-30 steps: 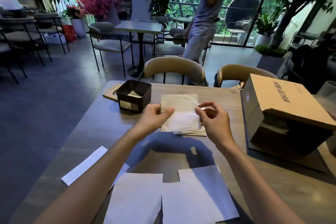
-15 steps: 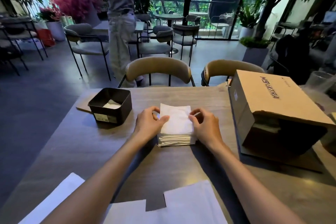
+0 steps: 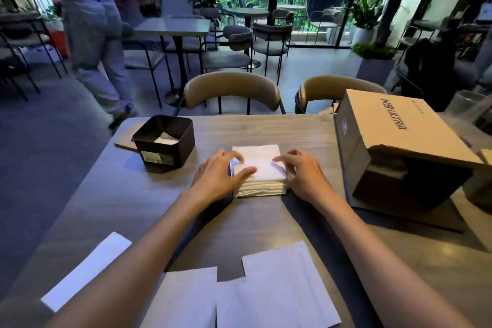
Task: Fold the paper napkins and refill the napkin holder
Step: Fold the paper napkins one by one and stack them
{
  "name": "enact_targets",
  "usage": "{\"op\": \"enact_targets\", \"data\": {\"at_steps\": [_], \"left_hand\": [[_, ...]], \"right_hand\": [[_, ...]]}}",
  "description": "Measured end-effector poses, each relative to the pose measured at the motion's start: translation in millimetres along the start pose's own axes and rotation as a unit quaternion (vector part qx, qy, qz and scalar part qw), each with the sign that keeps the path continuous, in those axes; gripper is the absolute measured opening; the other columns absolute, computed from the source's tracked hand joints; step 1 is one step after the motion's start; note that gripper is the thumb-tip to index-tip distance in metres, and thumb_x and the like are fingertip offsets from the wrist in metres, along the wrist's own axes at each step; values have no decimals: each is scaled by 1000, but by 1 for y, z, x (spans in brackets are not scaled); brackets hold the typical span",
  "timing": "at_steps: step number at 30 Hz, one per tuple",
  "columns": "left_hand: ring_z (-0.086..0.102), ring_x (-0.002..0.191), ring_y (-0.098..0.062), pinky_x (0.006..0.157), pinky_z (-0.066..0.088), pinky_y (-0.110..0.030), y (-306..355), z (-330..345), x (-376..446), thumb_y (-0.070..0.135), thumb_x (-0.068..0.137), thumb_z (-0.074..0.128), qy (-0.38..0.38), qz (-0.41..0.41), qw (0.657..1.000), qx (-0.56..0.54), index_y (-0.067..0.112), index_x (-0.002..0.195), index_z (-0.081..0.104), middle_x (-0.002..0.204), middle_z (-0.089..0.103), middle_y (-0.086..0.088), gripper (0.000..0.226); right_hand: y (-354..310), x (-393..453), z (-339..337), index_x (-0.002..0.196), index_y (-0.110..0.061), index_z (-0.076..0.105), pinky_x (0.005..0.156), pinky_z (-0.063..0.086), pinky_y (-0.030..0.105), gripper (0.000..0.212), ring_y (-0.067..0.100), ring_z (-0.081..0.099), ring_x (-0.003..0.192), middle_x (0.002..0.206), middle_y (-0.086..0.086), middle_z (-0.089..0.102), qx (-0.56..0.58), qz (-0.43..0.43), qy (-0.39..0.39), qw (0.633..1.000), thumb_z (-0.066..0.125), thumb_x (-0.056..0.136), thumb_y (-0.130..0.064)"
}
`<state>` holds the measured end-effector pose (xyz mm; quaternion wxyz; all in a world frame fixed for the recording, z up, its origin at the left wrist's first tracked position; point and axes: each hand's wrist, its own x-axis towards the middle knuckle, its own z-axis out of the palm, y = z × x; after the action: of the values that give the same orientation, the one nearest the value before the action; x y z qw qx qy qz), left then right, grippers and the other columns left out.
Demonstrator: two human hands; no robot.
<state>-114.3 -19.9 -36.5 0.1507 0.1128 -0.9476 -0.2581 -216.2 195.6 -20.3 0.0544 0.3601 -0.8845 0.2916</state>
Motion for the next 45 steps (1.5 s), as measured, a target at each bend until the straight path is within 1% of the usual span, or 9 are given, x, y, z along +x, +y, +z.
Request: {"op": "enact_targets", "data": {"at_steps": [5, 9, 12, 15, 19, 31, 36, 41, 45], "left_hand": [[54, 84, -14, 73, 49, -35, 12, -17, -29, 70, 80, 58, 12, 60, 997, -42, 32, 85, 62, 90, 57, 6, 39], [57, 73, -4, 59, 48, -16, 33, -30, -68, 78, 68, 66, -212, 84, 968, -109, 31, 81, 70, 76, 66, 12, 49], [61, 76, -7, 66, 55, -28, 46, -25, -99, 82, 58, 71, -304, 82, 949, -34, 35, 83, 70, 82, 66, 12, 53], [60, 75, -11, 70, 54, -39, 50, -19, -117, 61, 70, 79, -268, 104, 958, -20, 29, 80, 71, 83, 64, 7, 35], [56, 73, -9, 65, 47, -24, 49, -21, -129, 40, 82, 79, -213, 94, 970, -71, 23, 79, 72, 80, 61, 9, 19], [58, 82, 7, 60, 45, -8, 39, -13, -126, 47, 84, 74, -135, 41, 977, -157, 35, 107, 64, 93, 60, 17, 28], [71, 78, -3, 62, 52, -15, 30, -13, -104, 32, 89, 72, -43, -31, 927, -371, 27, 100, 71, 87, 77, 13, 12], [68, 70, 4, 55, 48, -11, 33, -21, -71, 30, 89, 72, 27, -47, 923, -380, 24, 109, 68, 82, 74, 18, 21], [66, 70, 2, 54, 46, -9, 33, -22, -41, 25, 89, 74, 34, -71, 924, -375, 22, 110, 65, 93, 71, 8, 23]], "right_hand": [[-19, -27, -10, 111, -23, 73, 80, 52, 37, 16, 16, 60, 86, 98, -3, 64, 20, -43, 30, 998, 65, 98, -27], [-34, -55, -18, 105, -19, 73, 74, 56, 39, 17, 14, 63, 78, 89, -3, 70, 32, -42, -47, 997, 68, 96, -32], [-39, -85, -21, 100, -22, 74, 70, 55, 30, 22, 9, 62, 76, 87, -6, 70, 28, -39, -81, 996, 67, 94, -41], [-37, -116, -24, 95, -27, 74, 61, 47, 15, 32, 4, 58, 74, 81, -10, 67, 35, -27, -114, 992, 69, 85, -56], [-35, -142, -26, 98, -35, 70, 61, 43, 14, 37, 3, 54, 72, 93, -11, 59, 28, -18, -114, 993, 73, 77, -65], [-40, -119, -32, 92, -27, 63, 64, 41, 10, 8, -3, 57, 73, 79, -16, 61, 125, -27, 6, 992, 71, 93, -27], [-50, -96, -35, 113, -28, 59, 71, 59, 20, 25, 7, 69, 87, 94, -9, 71, 270, 43, 68, 960, 71, 92, -36], [-46, -73, -24, 104, -19, 67, 71, 56, 15, 16, 2, 69, 87, 93, -8, 72, 278, 92, 75, 953, 73, 92, -25], [-46, -45, -16, 100, -3, 69, 87, 58, 38, 20, 24, 71, 95, 96, 9, 74, 339, 172, 114, 918, 75, 90, -20]]}}
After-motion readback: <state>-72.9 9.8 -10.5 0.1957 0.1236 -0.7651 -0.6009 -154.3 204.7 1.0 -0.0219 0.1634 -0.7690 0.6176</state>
